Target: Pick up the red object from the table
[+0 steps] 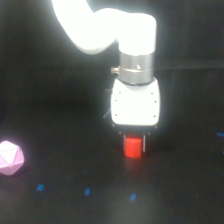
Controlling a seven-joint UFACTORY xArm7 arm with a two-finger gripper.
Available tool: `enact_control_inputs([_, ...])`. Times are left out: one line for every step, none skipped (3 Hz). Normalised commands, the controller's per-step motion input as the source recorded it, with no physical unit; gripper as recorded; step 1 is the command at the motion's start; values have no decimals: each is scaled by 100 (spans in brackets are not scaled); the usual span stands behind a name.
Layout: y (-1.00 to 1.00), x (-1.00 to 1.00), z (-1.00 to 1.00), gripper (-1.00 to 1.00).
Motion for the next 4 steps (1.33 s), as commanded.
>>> enact_control_inputs([31, 30, 100, -100])
enact_control_inputs([5, 84, 100, -100])
enact_control_inputs([51, 32, 100, -100])
enact_control_inputs([23, 13, 98, -100])
